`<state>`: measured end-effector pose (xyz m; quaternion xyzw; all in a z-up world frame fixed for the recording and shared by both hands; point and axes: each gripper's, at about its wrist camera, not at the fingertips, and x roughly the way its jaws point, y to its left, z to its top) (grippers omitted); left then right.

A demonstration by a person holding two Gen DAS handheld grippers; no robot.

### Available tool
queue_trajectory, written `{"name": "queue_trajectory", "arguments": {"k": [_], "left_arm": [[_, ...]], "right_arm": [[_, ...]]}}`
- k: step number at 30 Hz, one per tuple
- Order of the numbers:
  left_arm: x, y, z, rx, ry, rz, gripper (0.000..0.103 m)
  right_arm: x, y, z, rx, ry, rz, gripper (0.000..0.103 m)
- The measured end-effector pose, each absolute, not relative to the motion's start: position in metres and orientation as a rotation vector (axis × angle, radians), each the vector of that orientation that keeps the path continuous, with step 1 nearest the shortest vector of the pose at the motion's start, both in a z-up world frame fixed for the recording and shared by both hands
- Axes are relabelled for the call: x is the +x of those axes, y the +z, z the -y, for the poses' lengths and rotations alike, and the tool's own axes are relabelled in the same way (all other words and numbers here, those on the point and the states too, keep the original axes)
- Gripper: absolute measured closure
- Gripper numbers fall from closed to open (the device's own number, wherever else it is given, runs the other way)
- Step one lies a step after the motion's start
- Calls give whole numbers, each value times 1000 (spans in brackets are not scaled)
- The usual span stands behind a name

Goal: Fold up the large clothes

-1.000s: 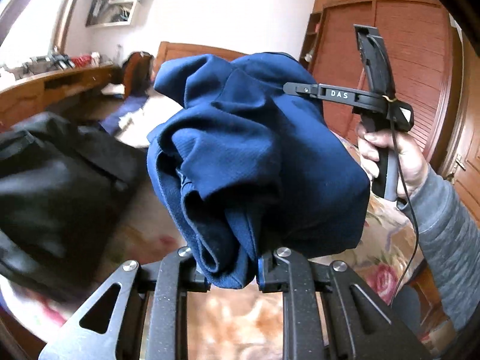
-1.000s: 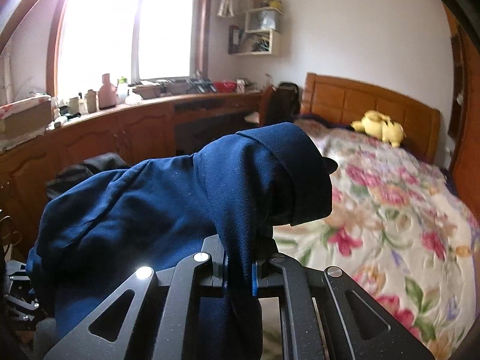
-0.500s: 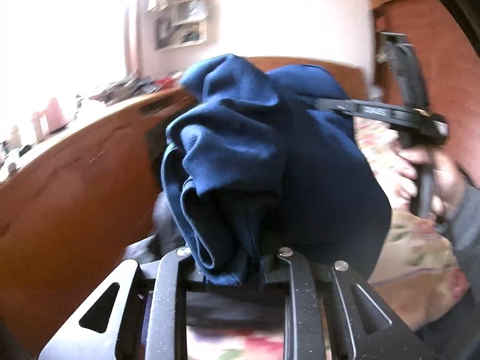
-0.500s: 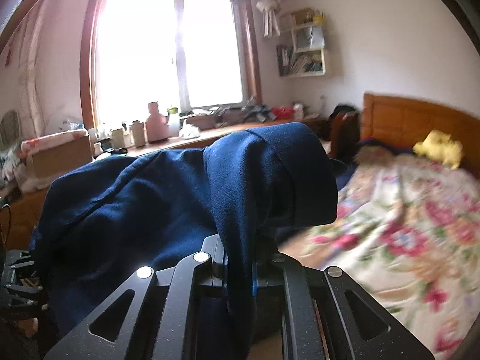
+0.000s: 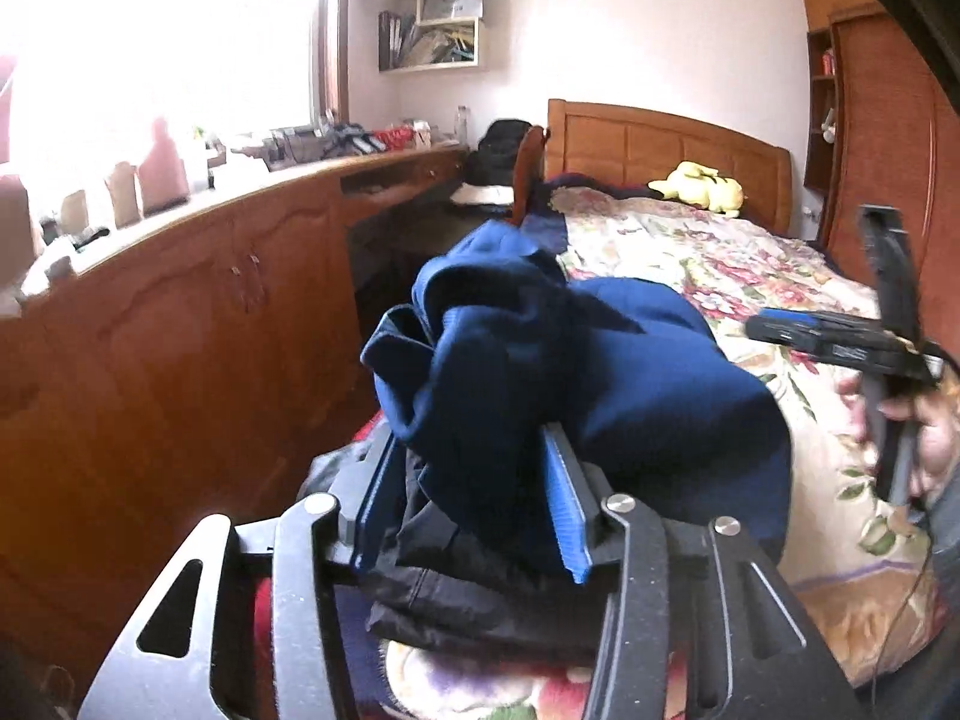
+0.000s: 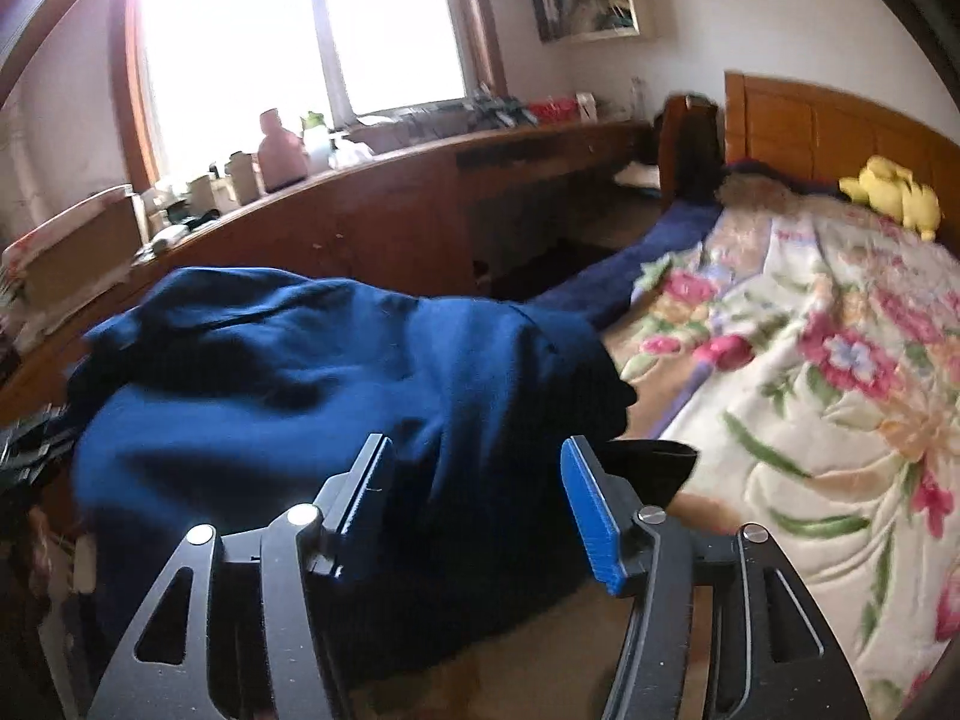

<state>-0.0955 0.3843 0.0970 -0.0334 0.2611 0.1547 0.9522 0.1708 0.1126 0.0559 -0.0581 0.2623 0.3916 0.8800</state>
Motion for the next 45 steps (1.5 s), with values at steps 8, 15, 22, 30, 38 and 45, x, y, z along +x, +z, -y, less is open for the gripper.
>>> {"name": "queue_trajectory", "arguments": {"k": [8, 15, 22, 30, 38, 45], "left_arm": [[-119, 129, -339, -14, 321, -400, 25], [-107, 127, -269, 22, 231, -388, 22], [-76, 121, -195, 26, 143, -362, 20], [-41, 110, -121, 13, 14, -366, 20], [-4, 100, -71, -13, -43, -383, 19], [27, 92, -31, 3, -70, -378, 19]], "right_arm": [[101, 53, -44, -133, 779, -489, 39], [65, 53, 8, -112, 706, -456, 39], [42, 51, 57, -102, 611, -427, 22], [20, 54, 116, -40, 449, -371, 19], [17, 52, 151, -9, 308, -343, 19], [21, 47, 160, -9, 228, -308, 19]]}}
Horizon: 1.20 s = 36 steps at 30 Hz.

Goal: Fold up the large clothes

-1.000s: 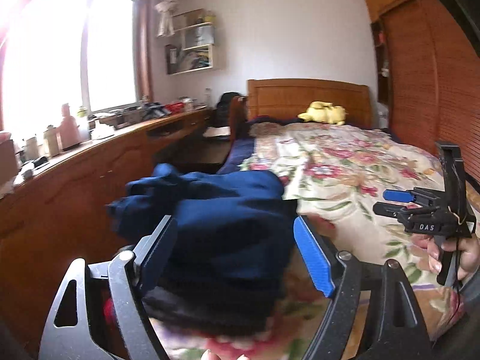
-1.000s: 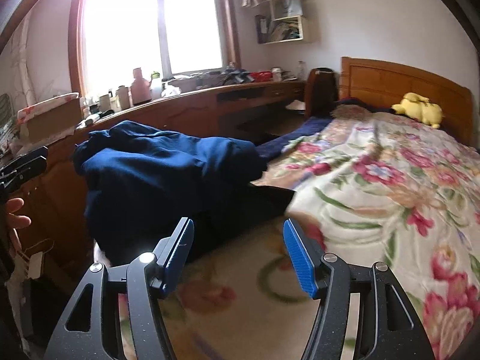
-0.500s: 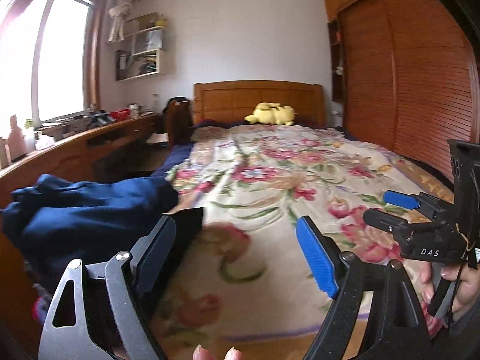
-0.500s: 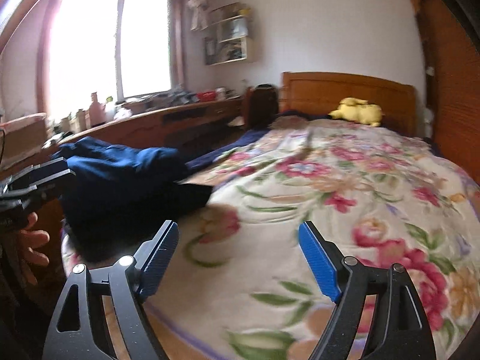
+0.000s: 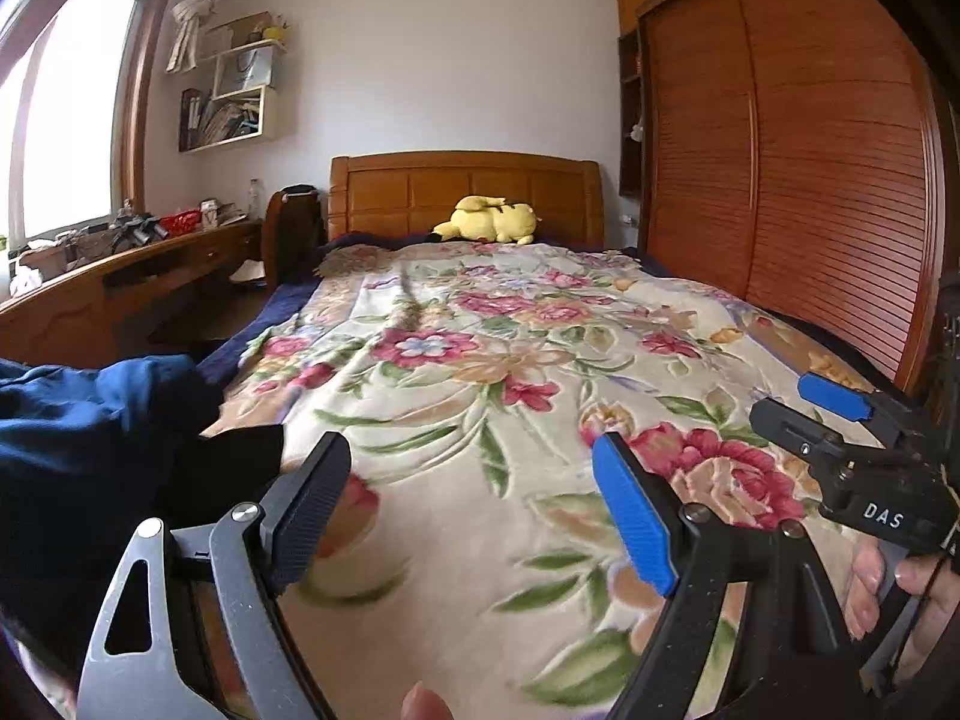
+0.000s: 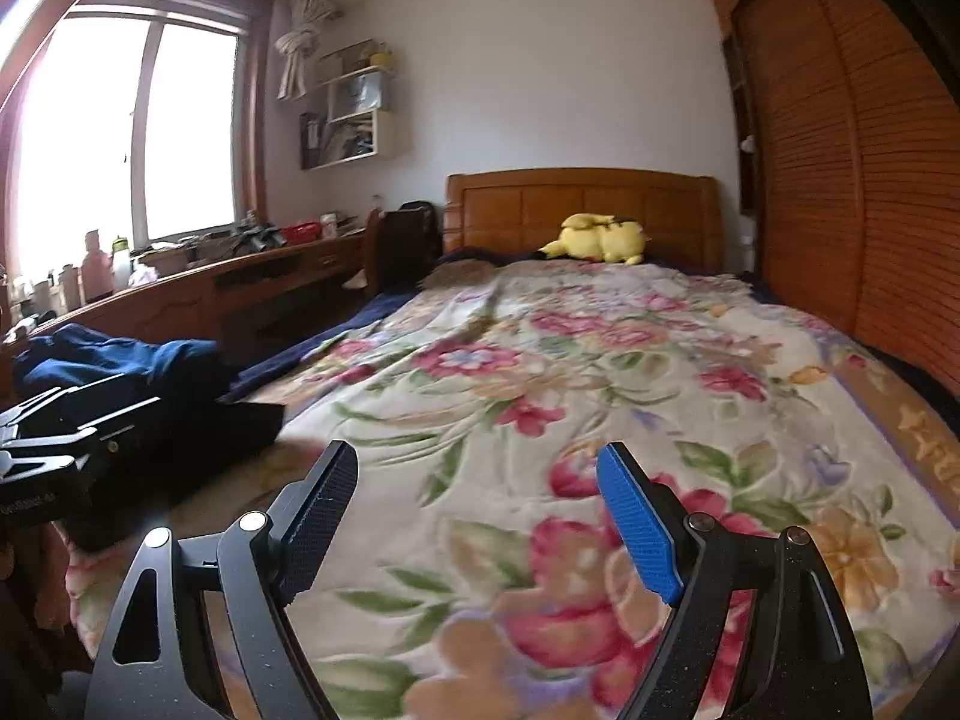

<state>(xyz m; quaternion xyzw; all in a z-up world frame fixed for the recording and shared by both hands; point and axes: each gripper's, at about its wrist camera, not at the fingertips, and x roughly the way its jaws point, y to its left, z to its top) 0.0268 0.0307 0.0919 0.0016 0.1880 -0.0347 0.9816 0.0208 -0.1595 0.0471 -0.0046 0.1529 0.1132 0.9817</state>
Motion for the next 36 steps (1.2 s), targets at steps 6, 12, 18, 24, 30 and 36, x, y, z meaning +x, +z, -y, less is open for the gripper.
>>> {"name": "queue_trajectory", "arguments": {"k": [6, 12, 18, 24, 30, 36], "left_arm": [[45, 84, -8, 2, -80, -364, 19], [46, 69, 5, 25, -54, -329, 19], [49, 52, 8, 38, -43, -307, 19], [62, 29, 6, 52, -34, -371, 19], [65, 23, 3, 44, -21, -405, 19], [63, 23, 1, 40, -23, -399, 19]], "right_arm": [[27, 35, 163, -4, 180, -297, 19], [27, 24, 172, -1, 142, -283, 19], [26, 8, 172, -17, 94, -282, 19], [31, -1, 168, -26, 67, -299, 19], [32, 2, 167, -17, 77, -305, 19], [36, -2, 173, -20, 86, -310, 19]]}}
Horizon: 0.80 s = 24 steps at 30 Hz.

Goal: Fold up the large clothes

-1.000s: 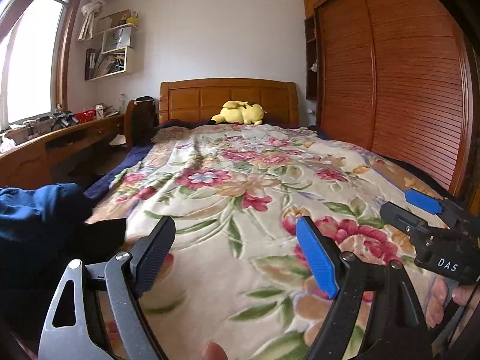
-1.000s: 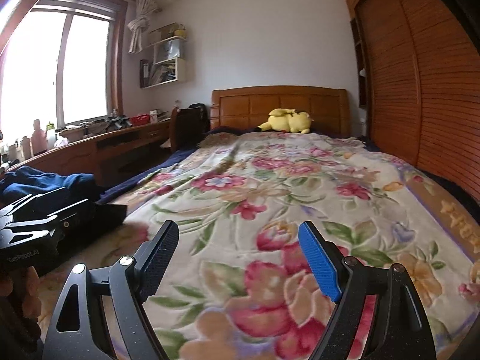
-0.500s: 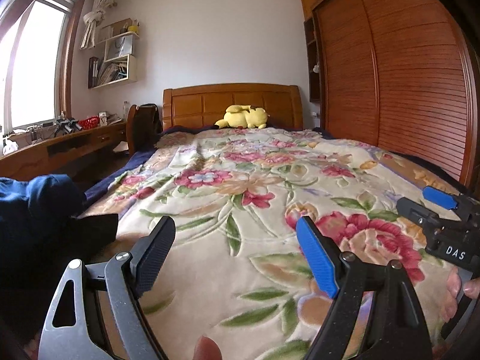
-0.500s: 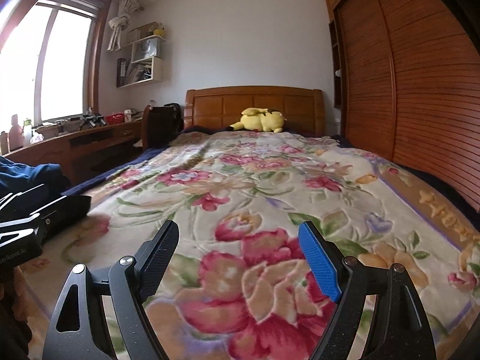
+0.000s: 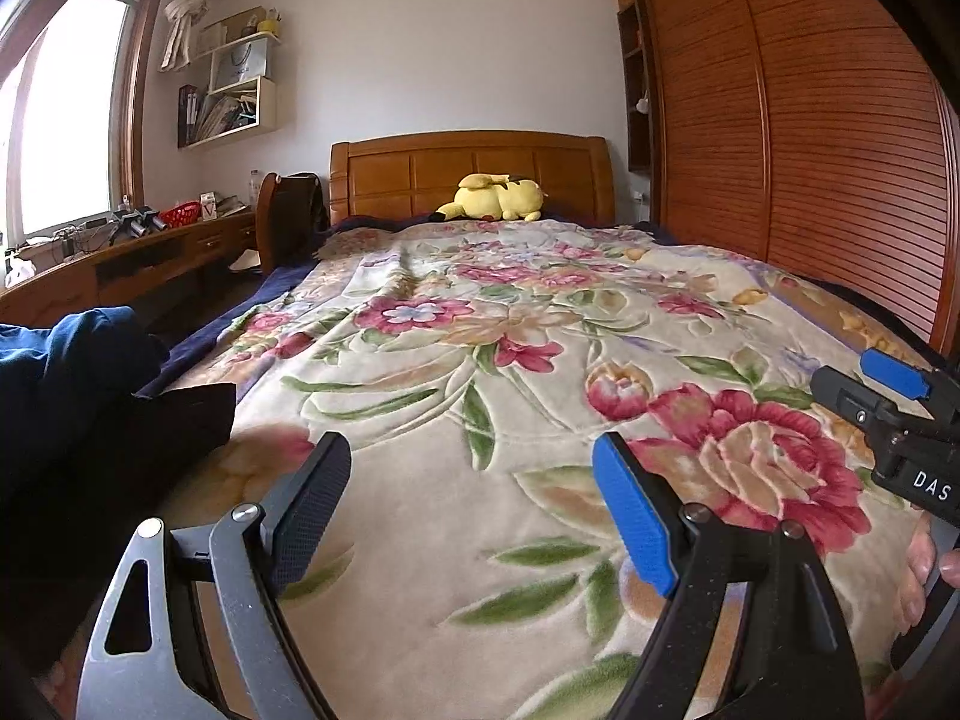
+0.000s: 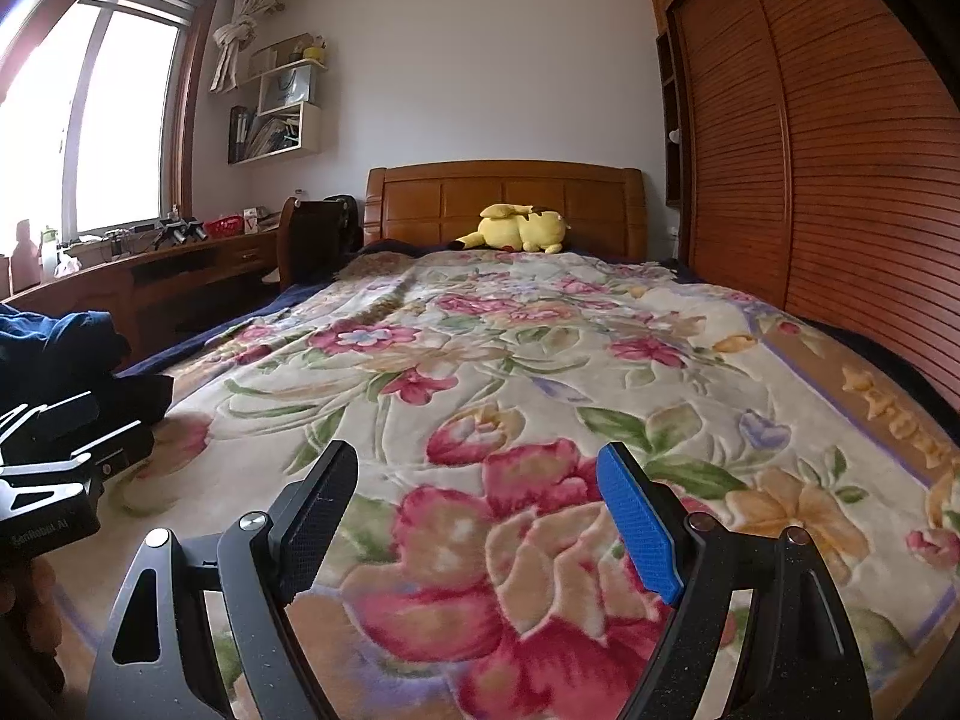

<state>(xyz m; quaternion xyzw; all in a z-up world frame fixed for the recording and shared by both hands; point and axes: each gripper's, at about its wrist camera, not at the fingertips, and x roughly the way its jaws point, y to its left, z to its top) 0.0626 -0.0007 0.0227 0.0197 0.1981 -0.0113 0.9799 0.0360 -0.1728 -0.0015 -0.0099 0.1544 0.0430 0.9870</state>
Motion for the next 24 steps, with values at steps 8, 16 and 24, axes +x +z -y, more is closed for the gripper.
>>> {"name": "queue_trajectory", "arguments": {"k": [8, 16, 24], "left_arm": [[61, 25, -1, 31, -23, -394, 19], [61, 25, -2, 29, -24, -394, 19], [61, 25, -3, 30, -24, -394, 19]], "right_arm": [[35, -2, 176, -27, 91, -308, 19], [36, -3, 179, -26, 98, -308, 19], [37, -3, 183, -24, 107, -307, 19]]}}
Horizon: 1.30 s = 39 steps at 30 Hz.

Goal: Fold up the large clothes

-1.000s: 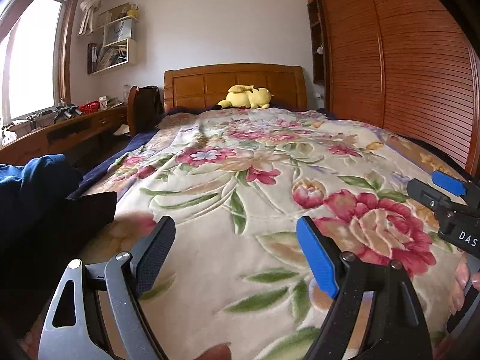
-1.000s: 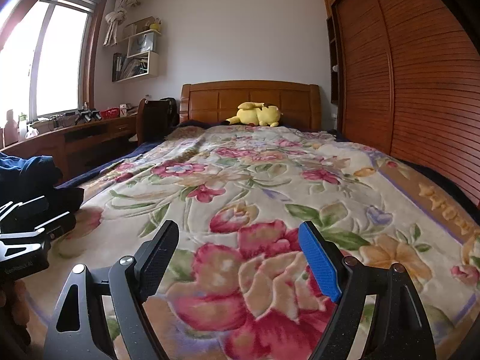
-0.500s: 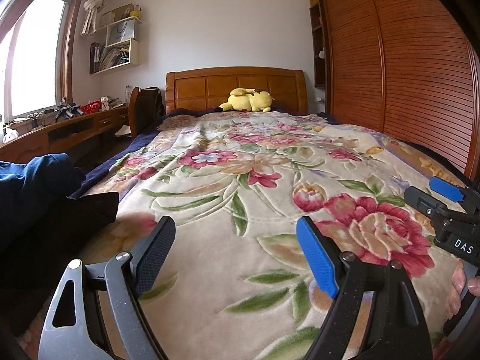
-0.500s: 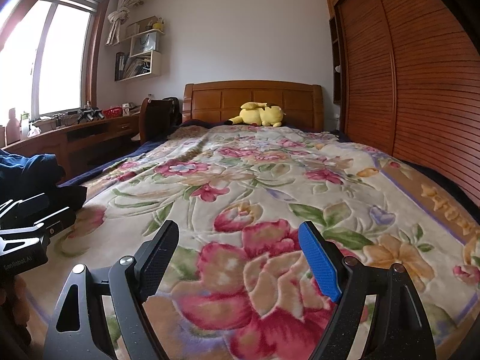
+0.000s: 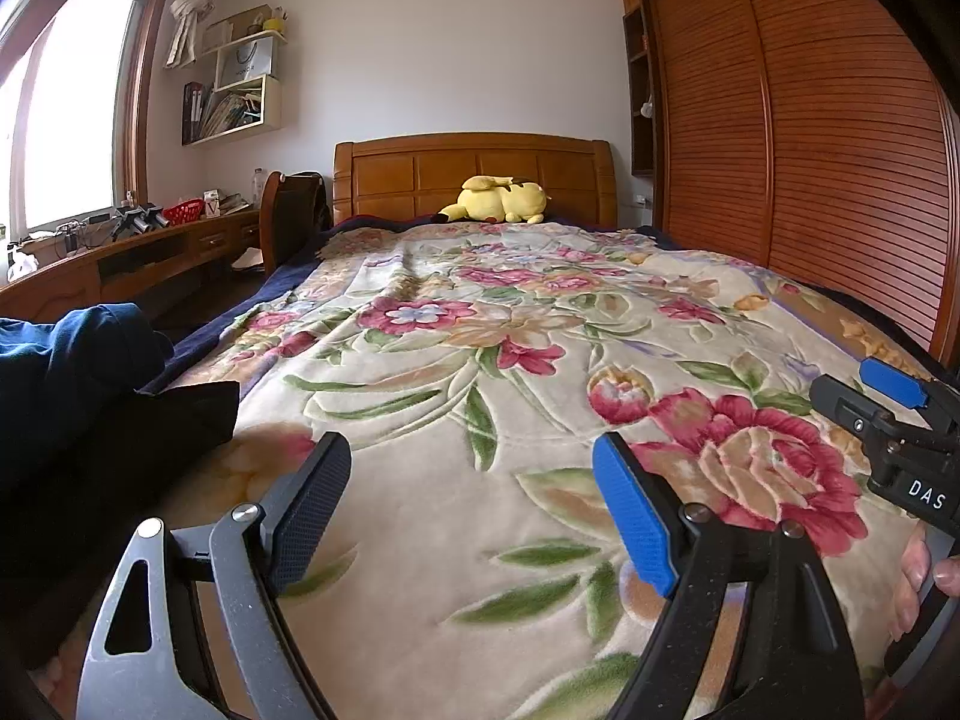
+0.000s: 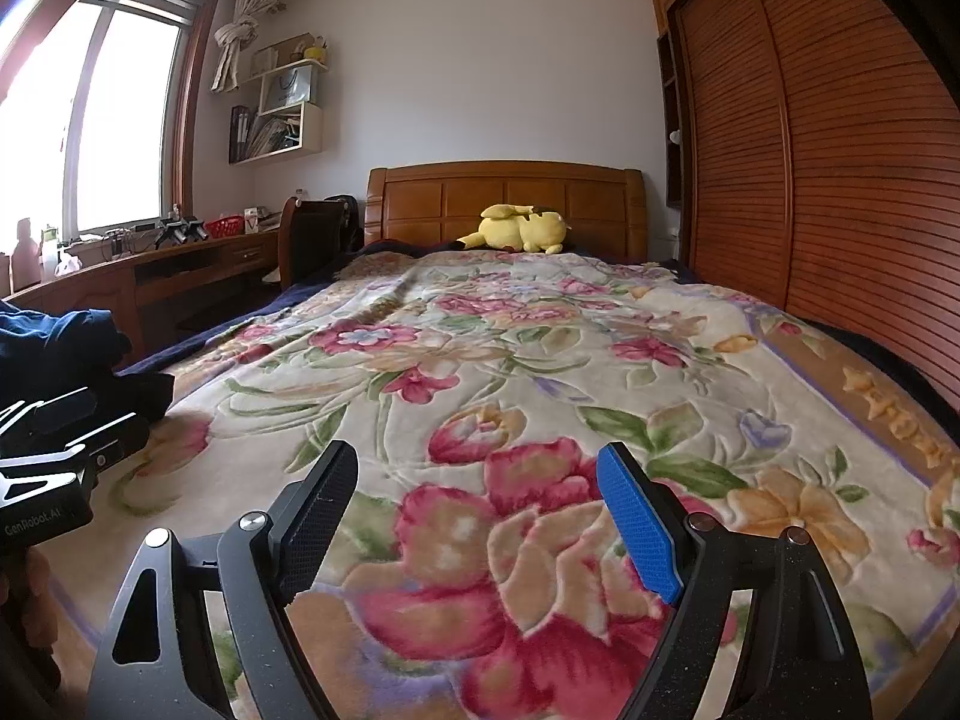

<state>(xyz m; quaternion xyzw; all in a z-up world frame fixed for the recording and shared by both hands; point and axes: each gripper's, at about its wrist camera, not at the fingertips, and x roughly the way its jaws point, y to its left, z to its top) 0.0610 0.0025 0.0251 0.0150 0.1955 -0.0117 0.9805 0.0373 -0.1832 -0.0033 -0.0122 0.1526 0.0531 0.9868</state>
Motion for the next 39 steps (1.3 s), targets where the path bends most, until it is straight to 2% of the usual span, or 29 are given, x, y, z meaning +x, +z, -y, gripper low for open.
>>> {"name": "queue_trajectory", "arguments": {"k": [39], "left_arm": [[59, 28, -4, 28, -19, -388, 19]], "right_arm": [[41, -6, 191, -20, 119, -300, 19]]}}
